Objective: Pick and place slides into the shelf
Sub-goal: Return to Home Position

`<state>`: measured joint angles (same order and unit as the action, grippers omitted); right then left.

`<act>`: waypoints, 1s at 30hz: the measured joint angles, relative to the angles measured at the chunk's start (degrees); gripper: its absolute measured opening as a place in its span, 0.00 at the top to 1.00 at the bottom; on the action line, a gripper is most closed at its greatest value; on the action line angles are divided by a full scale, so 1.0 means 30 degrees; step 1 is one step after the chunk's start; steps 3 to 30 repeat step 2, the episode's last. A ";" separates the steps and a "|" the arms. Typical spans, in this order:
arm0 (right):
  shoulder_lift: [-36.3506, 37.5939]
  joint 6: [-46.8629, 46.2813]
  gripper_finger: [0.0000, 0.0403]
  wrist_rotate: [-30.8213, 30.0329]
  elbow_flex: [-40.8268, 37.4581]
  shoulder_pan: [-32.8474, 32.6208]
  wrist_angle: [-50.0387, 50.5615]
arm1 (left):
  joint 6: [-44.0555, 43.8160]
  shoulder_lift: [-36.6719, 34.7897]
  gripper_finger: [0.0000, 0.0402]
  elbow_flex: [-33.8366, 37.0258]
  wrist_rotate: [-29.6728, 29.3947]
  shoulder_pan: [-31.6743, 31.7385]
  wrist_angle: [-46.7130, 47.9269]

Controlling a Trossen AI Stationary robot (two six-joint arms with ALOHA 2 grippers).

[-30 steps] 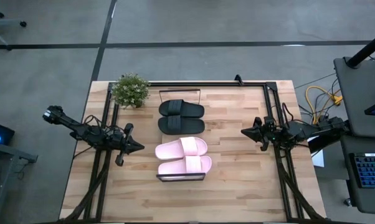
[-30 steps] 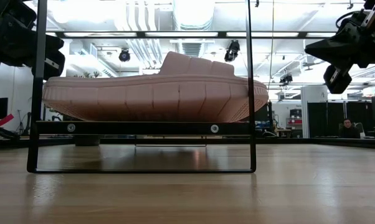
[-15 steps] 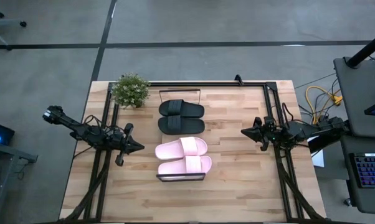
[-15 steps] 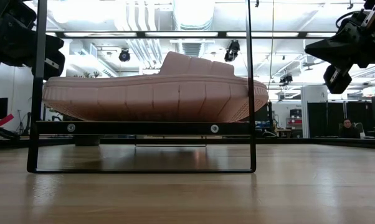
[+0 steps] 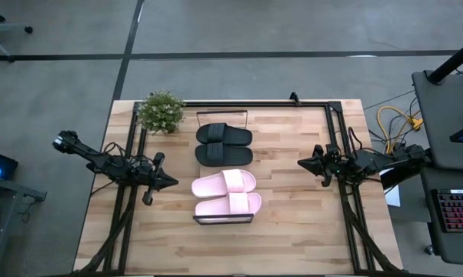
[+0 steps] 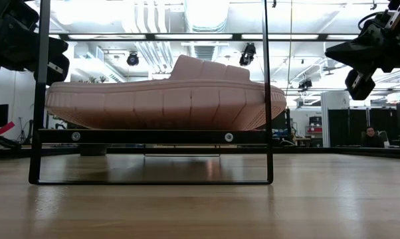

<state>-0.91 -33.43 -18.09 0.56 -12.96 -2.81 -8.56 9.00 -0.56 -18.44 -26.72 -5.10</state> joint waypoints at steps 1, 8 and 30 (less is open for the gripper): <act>0.0007 0.0000 0.98 0.0004 0.0000 0.0001 0.0000 | 0.0000 0.0005 1.00 0.0000 0.0000 0.0001 0.0000; 0.0004 0.0004 0.98 0.0007 0.0000 0.0001 0.0004 | 0.0000 0.0005 1.00 0.0000 0.0000 0.0007 0.0000; 0.0004 0.0004 0.98 0.0007 0.0000 0.0001 0.0004 | 0.0000 0.0005 1.00 0.0000 0.0000 0.0007 0.0000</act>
